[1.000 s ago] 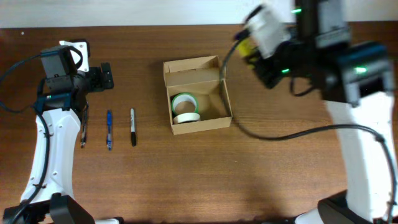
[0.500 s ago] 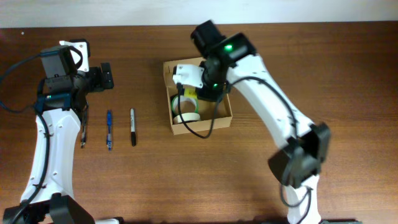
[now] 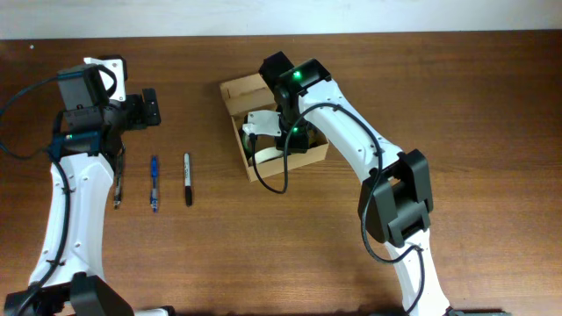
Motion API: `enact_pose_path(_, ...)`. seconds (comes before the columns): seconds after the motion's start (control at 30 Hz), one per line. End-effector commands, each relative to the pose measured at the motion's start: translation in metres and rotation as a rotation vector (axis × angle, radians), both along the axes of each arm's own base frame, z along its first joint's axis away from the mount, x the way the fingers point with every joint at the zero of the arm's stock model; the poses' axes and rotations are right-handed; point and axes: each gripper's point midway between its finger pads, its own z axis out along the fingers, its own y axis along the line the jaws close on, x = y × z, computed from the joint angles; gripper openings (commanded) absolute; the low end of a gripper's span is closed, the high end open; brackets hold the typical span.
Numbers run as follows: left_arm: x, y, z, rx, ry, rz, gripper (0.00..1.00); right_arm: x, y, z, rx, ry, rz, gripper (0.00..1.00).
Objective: Pack container
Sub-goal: 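Place the highlighter in the box and retract the right arm, then lower the left gripper onto the black pen and grasp it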
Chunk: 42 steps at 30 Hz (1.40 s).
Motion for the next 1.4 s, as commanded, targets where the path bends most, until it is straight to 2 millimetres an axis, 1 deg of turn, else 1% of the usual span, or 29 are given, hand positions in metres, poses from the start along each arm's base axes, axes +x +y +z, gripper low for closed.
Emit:
enact_pose_path(0.0,0.004,0.001,0.006,-0.011,-0.015,0.003,0.99,-0.001,-0.001,0.001,-0.022,-0.005,-0.021,0.04)
enact_pose_path(0.07,0.004,0.001,0.006,-0.011,-0.015,0.003,0.99,0.001,-0.001,0.009,-0.016,-0.013,-0.113,0.04)
enact_pose_path(0.13,0.004,0.001,0.006,-0.011,-0.015,0.003,0.99,0.006,0.0,0.027,0.003,-0.046,-0.222,0.04)
enact_pose_path(0.2,0.004,0.001,0.006,-0.011,-0.015,0.003,0.99,0.012,0.003,0.059,0.059,-0.099,-0.298,0.04)
enact_pose_path(0.3,0.004,0.001,0.006,-0.011,-0.015,0.003,0.99,0.017,0.006,0.131,0.188,-0.217,-0.398,0.04)
enact_pose_path(0.33,0.004,0.001,0.006,-0.011,-0.015,0.003,0.99,0.019,0.002,0.158,0.229,-0.268,-0.432,0.04)
enact_pose_path(0.37,0.004,0.001,0.006,-0.011,-0.015,0.003,0.99,0.022,-0.008,0.191,0.274,-0.34,-0.5,0.04)
enact_pose_path(0.43,0.004,0.001,0.006,-0.011,-0.015,0.003,0.99,0.026,-0.029,0.249,0.371,-0.46,-0.628,0.04)
enact_pose_path(0.5,0.004,0.001,0.006,-0.011,-0.015,0.003,0.99,0.023,-0.056,0.305,0.493,-0.553,-0.736,0.04)
enact_pose_path(0.53,0.004,0.001,0.006,-0.011,-0.015,0.003,0.99,0.021,-0.075,0.333,0.552,-0.602,-0.796,0.04)
enact_pose_path(0.57,0.004,0.001,0.006,-0.011,-0.015,0.003,0.99,0.019,-0.093,0.35,0.586,-0.638,-0.844,0.04)
enact_pose_path(0.63,0.004,0.001,0.006,-0.011,-0.015,0.003,0.99,0.015,-0.134,0.371,0.622,-0.683,-0.963,0.04)
enact_pose_path(0.67,0.004,0.001,0.006,-0.011,-0.015,0.003,0.99,0.013,-0.153,0.375,0.626,-0.69,-1.024,0.04)
enact_pose_path(0.7,0.004,0.001,0.006,-0.011,-0.015,0.003,0.99,0.011,-0.177,0.377,0.629,-0.69,-1.119,0.04)
enact_pose_path(0.73,0.004,0.001,0.006,-0.011,-0.015,0.003,0.99,0.01,-0.188,0.377,0.63,-0.687,-1.163,0.04)
enact_pose_path(0.83,0.004,0.001,0.006,-0.011,-0.015,0.003,0.99,0.01,-0.231,0.372,0.647,-0.649,-1.333,0.04)
enact_pose_path(0.87,0.004,0.001,0.006,-0.011,-0.015,0.003,0.99,0.012,-0.242,0.369,0.652,-0.635,-1.371,0.04)
enact_pose_path(0.97,0.004,0.001,0.006,-0.011,-0.016,0.003,0.99,0.016,-0.276,0.353,0.634,-0.602,-1.505,0.04)
enact_pose_path(1.0,0.004,0.001,0.006,-0.011,-0.016,0.003,0.99,0.018,-0.289,0.343,0.615,-0.585,-1.561,0.04)
enact_pose_path(1.07,0.006,0.001,0.008,-0.01,-0.026,0.003,0.99,0.022,-0.311,0.321,0.572,-0.543,-1.646,0.04)
enact_pose_path(1.13,0.006,-0.002,0.008,-0.022,-0.025,-0.011,0.99,0.025,-0.326,0.291,0.526,-0.464,-1.701,0.04)
enact_pose_path(1.23,0.005,-0.005,0.006,-0.033,-0.02,-0.022,0.99,0.03,-0.34,0.247,0.48,-0.341,-1.755,0.04)
enact_pose_path(1.3,0.003,-0.014,0.004,-0.072,-0.011,-0.063,0.99,0.033,-0.353,0.217,0.432,-0.288,-1.797,0.04)
enact_pose_path(1.37,-0.003,-0.029,-0.002,-0.135,0.025,-0.12,0.99,0.036,-0.359,0.193,0.414,-0.225,-1.82,0.04)
